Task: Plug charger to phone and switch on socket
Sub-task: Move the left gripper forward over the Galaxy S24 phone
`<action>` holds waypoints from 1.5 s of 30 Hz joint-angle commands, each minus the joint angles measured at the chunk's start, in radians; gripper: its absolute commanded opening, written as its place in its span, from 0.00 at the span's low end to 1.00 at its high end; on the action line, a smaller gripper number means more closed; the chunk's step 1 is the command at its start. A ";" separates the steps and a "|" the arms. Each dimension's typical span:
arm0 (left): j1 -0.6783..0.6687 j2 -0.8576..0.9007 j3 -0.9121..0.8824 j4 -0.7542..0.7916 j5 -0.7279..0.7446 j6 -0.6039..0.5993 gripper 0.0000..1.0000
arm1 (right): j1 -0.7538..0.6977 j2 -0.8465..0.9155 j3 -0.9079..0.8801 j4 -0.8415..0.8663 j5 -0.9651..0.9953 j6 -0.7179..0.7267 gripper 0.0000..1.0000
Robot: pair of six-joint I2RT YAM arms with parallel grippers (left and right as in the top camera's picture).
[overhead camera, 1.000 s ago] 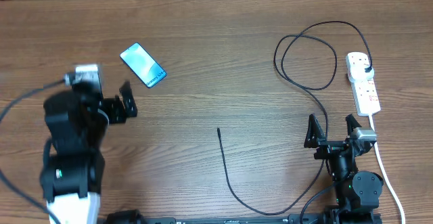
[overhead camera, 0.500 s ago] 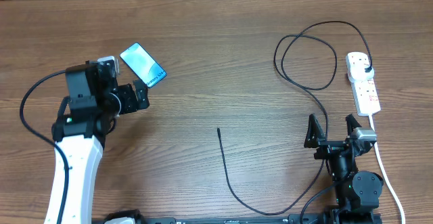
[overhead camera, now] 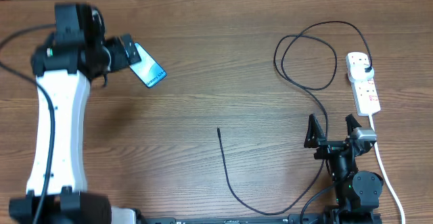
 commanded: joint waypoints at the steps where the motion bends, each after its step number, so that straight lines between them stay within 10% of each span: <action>1: -0.019 0.112 0.172 -0.080 -0.073 -0.063 1.00 | 0.000 -0.011 -0.011 0.006 0.013 -0.003 1.00; 14: -0.049 0.171 0.233 -0.074 0.002 -0.090 1.00 | 0.000 -0.011 -0.011 0.006 0.013 -0.003 1.00; 22: -0.061 0.188 0.233 -0.112 -0.152 -0.370 1.00 | 0.000 -0.011 -0.011 0.006 0.013 -0.003 1.00; 45: -0.118 0.506 0.233 0.051 -0.188 -0.432 1.00 | 0.000 -0.011 -0.011 0.006 0.013 -0.003 1.00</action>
